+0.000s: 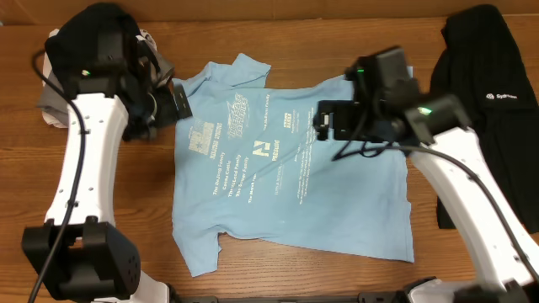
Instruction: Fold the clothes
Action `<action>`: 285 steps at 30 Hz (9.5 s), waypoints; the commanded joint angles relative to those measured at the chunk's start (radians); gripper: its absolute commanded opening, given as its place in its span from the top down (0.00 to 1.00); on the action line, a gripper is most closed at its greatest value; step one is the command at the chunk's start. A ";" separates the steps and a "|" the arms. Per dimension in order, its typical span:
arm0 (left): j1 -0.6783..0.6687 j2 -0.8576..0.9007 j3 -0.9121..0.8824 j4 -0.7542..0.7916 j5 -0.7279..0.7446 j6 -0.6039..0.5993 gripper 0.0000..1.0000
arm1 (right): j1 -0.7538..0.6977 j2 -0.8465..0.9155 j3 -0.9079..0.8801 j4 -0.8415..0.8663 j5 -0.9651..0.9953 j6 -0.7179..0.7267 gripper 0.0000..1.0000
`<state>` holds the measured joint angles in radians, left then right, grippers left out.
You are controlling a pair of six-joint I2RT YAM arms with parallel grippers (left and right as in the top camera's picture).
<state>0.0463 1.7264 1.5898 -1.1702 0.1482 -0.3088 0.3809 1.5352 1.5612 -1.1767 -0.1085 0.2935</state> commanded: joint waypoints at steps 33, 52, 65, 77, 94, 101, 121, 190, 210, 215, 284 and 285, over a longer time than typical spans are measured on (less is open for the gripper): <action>0.007 -0.045 -0.462 -0.103 0.044 0.061 0.13 | -0.187 0.049 0.003 0.031 0.131 -0.086 0.00; -0.025 -0.187 -0.802 0.433 0.059 -0.092 0.12 | -0.187 0.049 -0.010 0.034 0.130 -0.111 0.00; 0.033 -0.175 -0.802 0.650 0.051 -0.015 0.09 | -0.187 0.049 -0.011 0.003 0.130 -0.111 0.00; 0.032 -0.064 -0.830 0.706 0.138 -0.009 0.40 | -0.186 0.049 -0.011 -0.007 0.130 -0.076 0.00; 0.013 -0.010 -0.695 0.621 0.349 0.026 0.96 | -0.186 0.049 -0.011 -0.007 0.130 -0.076 0.00; -0.128 -0.010 -0.484 0.464 0.312 0.051 0.96 | -0.186 0.049 -0.011 -0.006 0.130 -0.076 0.00; -0.462 0.018 -0.369 0.464 0.111 -0.148 0.31 | -0.186 0.049 -0.011 0.009 0.115 -0.058 0.00; -0.389 0.234 -0.148 0.496 0.050 0.026 0.60 | -0.186 0.049 -0.011 0.072 0.115 -0.059 0.00; -0.422 0.267 -0.037 0.268 0.047 0.045 0.66 | -0.186 0.049 -0.011 0.064 0.115 -0.058 0.00; -0.432 0.270 -0.064 0.280 0.032 0.051 0.66 | -0.186 0.049 -0.011 0.065 0.115 -0.058 0.00; -0.396 0.386 -0.048 0.323 -0.068 0.085 0.96 | -0.186 0.063 -0.018 0.051 0.116 -0.059 0.00; -0.377 0.385 -0.019 0.270 -0.077 0.084 0.96 | -0.186 0.063 -0.018 0.051 0.116 -0.059 0.00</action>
<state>-0.3840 2.1014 1.5139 -0.8330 0.1093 -0.2295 0.1963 1.5970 1.5490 -1.1267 0.0067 0.2321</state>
